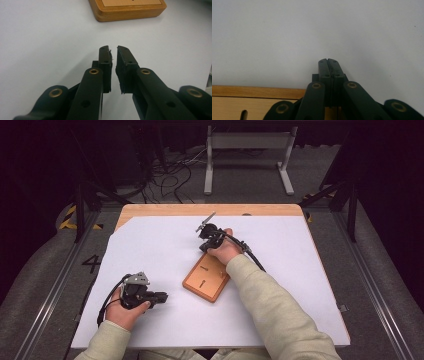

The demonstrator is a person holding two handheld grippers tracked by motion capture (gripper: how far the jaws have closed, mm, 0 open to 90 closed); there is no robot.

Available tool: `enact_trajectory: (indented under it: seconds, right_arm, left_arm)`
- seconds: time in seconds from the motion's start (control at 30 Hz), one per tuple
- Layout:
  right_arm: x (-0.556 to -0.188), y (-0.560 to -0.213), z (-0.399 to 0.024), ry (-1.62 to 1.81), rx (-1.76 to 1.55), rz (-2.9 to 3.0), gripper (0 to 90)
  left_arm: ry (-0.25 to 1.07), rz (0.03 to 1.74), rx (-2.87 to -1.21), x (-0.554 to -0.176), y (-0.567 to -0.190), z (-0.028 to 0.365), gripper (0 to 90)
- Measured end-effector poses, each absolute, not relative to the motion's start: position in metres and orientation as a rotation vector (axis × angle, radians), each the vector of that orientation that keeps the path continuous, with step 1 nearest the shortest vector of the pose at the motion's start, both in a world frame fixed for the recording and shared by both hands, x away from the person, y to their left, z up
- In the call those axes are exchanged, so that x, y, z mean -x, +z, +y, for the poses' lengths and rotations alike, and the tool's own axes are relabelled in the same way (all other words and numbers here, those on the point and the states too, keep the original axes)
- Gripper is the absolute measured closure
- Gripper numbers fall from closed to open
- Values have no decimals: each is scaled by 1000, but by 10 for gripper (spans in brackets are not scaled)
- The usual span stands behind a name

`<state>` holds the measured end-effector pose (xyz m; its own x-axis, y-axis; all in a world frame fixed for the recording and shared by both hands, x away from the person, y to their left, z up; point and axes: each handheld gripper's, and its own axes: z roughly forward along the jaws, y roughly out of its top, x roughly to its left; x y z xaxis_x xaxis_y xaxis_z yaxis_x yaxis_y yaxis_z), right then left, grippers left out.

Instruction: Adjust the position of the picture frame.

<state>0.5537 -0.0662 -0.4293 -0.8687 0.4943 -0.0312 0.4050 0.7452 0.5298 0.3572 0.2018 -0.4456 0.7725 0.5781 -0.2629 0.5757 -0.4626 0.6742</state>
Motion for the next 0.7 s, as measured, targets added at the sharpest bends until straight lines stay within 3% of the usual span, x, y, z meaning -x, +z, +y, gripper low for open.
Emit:
enact_trajectory:
  seconds: [0.7]
  right_arm:
    - [-503,-430,-139,709,-837,2814,900]
  left_arm:
    - [-24,787,-2202,-371,-444,181,811]
